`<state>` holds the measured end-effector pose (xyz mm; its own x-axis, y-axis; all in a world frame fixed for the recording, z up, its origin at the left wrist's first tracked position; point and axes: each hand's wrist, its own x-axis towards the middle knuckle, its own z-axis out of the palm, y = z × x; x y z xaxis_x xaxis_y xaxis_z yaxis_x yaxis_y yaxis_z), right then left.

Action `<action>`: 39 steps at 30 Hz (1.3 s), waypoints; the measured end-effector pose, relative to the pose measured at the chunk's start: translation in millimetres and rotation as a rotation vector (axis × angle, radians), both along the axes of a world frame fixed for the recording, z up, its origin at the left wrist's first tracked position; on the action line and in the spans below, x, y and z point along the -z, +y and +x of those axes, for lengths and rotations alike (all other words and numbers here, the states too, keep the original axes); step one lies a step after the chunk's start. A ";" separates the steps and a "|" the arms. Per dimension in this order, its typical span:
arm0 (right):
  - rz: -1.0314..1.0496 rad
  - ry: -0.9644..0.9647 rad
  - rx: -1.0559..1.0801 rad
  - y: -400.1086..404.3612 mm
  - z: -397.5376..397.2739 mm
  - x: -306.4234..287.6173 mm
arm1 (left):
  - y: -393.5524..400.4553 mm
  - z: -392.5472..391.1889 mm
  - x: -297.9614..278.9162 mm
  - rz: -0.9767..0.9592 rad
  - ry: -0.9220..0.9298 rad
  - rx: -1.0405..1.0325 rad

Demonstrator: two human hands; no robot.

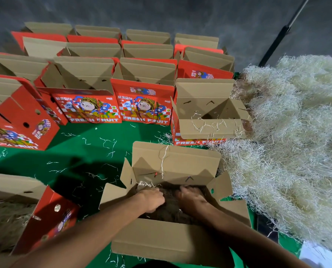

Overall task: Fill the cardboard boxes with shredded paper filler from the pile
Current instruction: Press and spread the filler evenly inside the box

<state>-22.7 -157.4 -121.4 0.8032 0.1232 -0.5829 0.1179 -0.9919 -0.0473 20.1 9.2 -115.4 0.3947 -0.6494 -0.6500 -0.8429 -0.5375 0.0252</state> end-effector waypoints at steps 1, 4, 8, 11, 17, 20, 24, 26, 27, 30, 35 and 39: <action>-0.004 -0.019 -0.002 1.7 0.2 -3.8 | 1.1 1.5 2.0 0.009 -0.003 -0.042; -0.032 -0.005 0.001 4.9 -1.6 -5.0 | 4.0 3.9 7.4 0.032 0.043 -0.180; -0.023 0.047 -0.073 0.7 -9.4 -1.9 | 3.6 0.1 9.5 0.067 0.086 -0.300; -0.006 0.048 -0.126 -1.1 -10.3 -7.5 | 0.2 -3.4 5.1 0.075 0.114 -0.365; -0.149 -0.067 -0.168 -0.8 0.7 -25.6 | -3.1 -0.5 -23.4 -0.010 -0.153 -0.126; -0.112 -0.108 -0.316 6.7 5.8 -28.3 | -11.8 -1.8 -19.9 -0.109 -0.231 -0.069; 0.108 -0.003 -0.347 7.4 15.6 -6.8 | -0.6 4.8 -5.1 -0.153 -0.042 -0.259; 0.061 0.005 -0.398 7.9 14.7 2.7 | 6.2 7.7 7.7 -0.129 0.033 -0.315; 0.068 0.008 -0.387 11.0 13.8 10.6 | 6.4 9.2 11.7 -0.109 0.046 -0.323; 0.064 -0.025 -0.379 18.6 10.8 15.4 | -3.9 13.7 19.6 -0.058 0.046 -0.336; 0.082 -0.153 -0.368 13.9 12.7 16.3 | -11.3 11.5 27.9 0.064 0.041 -0.324; -0.021 -0.192 -0.290 22.3 -1.1 17.3 | -13.4 7.4 28.3 0.157 0.016 -0.314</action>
